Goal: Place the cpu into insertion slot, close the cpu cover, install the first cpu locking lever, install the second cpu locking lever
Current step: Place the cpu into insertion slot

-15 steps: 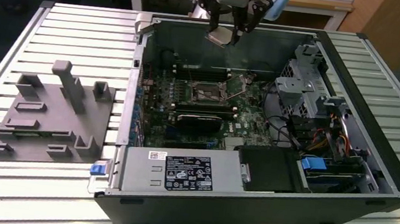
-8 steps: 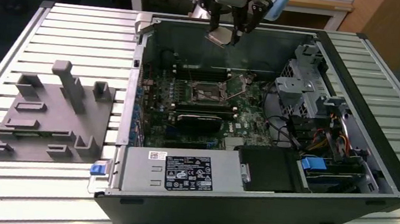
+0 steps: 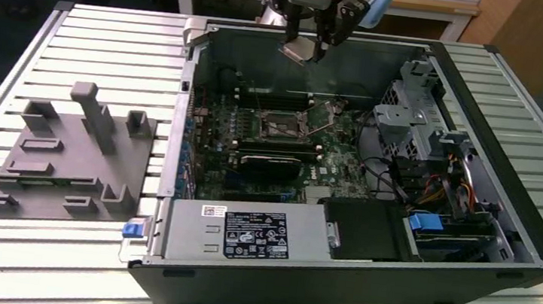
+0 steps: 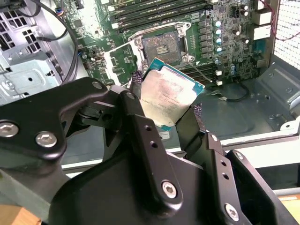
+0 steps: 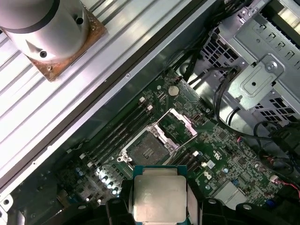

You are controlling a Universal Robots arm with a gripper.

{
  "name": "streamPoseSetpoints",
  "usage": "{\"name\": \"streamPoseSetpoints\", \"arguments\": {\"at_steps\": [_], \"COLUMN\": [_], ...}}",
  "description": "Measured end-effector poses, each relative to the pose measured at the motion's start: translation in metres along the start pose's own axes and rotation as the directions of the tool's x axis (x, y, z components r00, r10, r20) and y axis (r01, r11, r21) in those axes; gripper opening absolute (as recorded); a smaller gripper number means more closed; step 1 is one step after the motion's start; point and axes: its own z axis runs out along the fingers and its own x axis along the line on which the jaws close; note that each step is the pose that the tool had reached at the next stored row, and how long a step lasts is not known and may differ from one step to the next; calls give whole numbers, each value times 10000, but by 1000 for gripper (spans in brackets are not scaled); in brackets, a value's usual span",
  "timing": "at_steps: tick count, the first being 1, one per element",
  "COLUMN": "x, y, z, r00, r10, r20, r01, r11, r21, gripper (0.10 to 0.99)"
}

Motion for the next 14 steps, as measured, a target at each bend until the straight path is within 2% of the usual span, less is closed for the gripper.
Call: {"name": "streamPoseSetpoints", "arguments": {"at_steps": [9,14], "x": [0,1], "y": [0,-1], "z": [4,9], "r00": [9981,9923], "r10": [614,1235], "r20": [58,114], "r01": [-614,-1235], "r11": [9981,9923], "r21": [-11,-26], "gripper": [541,541]}}
